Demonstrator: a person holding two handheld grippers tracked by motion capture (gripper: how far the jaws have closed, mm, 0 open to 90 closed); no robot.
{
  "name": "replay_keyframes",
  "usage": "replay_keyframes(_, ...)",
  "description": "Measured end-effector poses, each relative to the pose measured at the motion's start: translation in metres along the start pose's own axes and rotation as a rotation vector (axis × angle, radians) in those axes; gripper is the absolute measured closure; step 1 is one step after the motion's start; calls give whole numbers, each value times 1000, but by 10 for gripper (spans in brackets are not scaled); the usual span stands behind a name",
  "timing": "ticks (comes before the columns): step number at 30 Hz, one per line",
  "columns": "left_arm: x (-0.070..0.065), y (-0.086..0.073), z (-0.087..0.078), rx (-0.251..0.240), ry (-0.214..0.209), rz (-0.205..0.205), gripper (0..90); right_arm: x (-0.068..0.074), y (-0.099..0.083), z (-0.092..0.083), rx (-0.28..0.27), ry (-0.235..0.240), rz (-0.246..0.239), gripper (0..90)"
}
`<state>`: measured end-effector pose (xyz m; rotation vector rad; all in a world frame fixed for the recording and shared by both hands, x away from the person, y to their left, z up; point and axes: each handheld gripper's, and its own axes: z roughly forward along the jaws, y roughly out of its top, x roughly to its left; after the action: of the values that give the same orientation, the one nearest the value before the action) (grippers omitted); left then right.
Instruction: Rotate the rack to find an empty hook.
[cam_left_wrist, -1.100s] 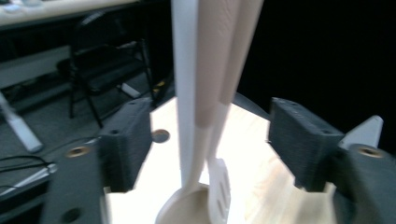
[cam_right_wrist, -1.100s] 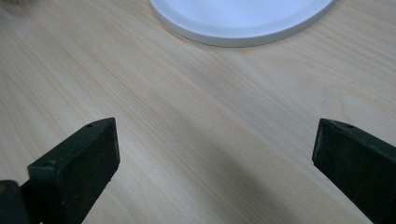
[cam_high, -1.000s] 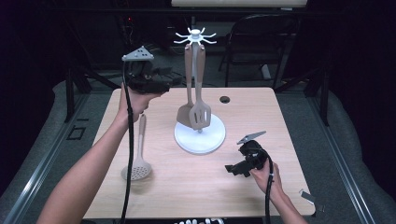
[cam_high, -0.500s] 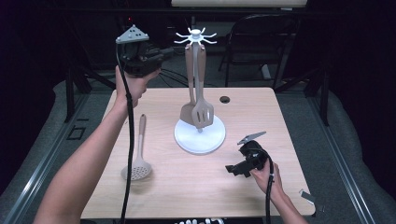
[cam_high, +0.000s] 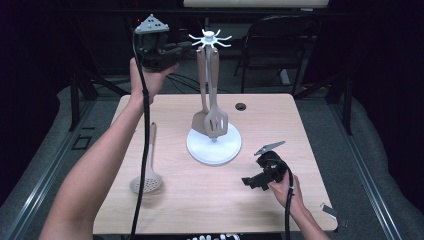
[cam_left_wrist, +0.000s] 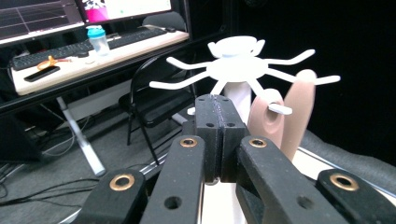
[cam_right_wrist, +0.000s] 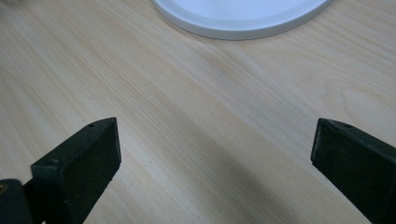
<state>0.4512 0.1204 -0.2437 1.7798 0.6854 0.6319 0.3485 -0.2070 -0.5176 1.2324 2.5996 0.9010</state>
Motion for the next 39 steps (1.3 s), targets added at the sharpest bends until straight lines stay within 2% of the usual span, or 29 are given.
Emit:
replay_keyframes(4,3,1,3,6,14,-6,900,1,0,1,-13,4,10,13)
replay_keyframes(11,6,1,7,5,24,-14,900,0,0,0,1,0,-1,13)
replay_keyframes(20,-6,-10,-15,-37,6,-3,900,0,0,-1,0,-5,5,14)
replay_keyframes(23,-10,-11,-23,-64,-11,-4,900,1,0,-1,7,-1,-2,14)
replay_keyframes(27,-19,-6,-28,-75,-35,23,900,1,0,0,2,-10,-3,14)
replay_keyframes(29,-23,-4,-26,-65,-46,44,900,1,0,1,4,-5,-3,14)
replay_keyframes(32,-27,-1,-20,-44,-37,67,900,1,1,0,6,-4,-6,14)
replay_keyframes(33,-27,-1,-18,-40,-32,69,900,0,1,-2,27,-33,-24,14)
replay_keyframes(34,-26,-1,-16,-38,-29,67,900,0,1,-1,20,-4,-18,15)
replay_keyframes(38,-23,-1,-12,-35,-16,51,900,0,0,-1,8,-5,-4,16)
replay_keyframes(39,-22,-1,-11,-33,-12,50,900,-1,0,-2,25,-26,-16,16)
